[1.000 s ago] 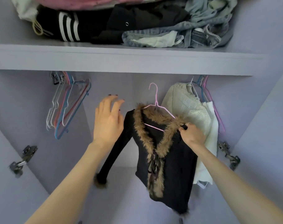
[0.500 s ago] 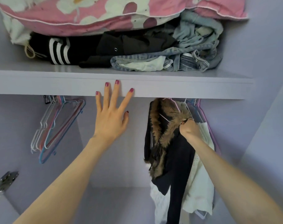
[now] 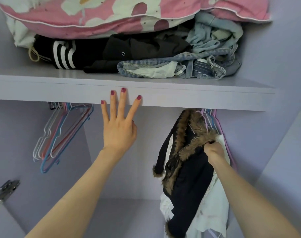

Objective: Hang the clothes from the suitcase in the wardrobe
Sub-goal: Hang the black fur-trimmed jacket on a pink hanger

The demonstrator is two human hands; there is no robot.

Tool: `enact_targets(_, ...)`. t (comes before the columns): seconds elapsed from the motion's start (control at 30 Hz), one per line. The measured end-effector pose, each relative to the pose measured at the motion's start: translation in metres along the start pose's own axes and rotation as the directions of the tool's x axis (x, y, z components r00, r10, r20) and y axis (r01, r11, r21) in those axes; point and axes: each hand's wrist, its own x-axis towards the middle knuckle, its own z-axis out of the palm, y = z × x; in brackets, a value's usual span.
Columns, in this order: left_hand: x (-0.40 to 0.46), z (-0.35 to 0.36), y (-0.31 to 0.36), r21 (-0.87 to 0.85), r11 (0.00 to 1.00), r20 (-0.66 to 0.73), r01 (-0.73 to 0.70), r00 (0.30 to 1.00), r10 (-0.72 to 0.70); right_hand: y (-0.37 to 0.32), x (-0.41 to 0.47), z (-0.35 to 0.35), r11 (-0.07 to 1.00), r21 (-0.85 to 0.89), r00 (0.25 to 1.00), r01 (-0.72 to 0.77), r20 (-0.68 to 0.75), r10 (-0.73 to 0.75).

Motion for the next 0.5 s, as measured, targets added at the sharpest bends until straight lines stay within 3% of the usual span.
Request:
enact_targets(0.27, -0.021, -0.023, 0.021, -0.118, 0.987, 0.194, 0.112, 0.977, -0.088, 0.000, -0.026, -0.010, 0.993, -0.078, 0.995, 0.091, 0.035, -0.089)
enact_targets(0.5, -0.087, -0.047, 0.035, -0.322, 0.907, 0.552, 0.270, 0.832, -0.052, 0.041, -0.095, -0.033, 0.935, -0.319, 0.987, 0.155, 0.081, -0.135)
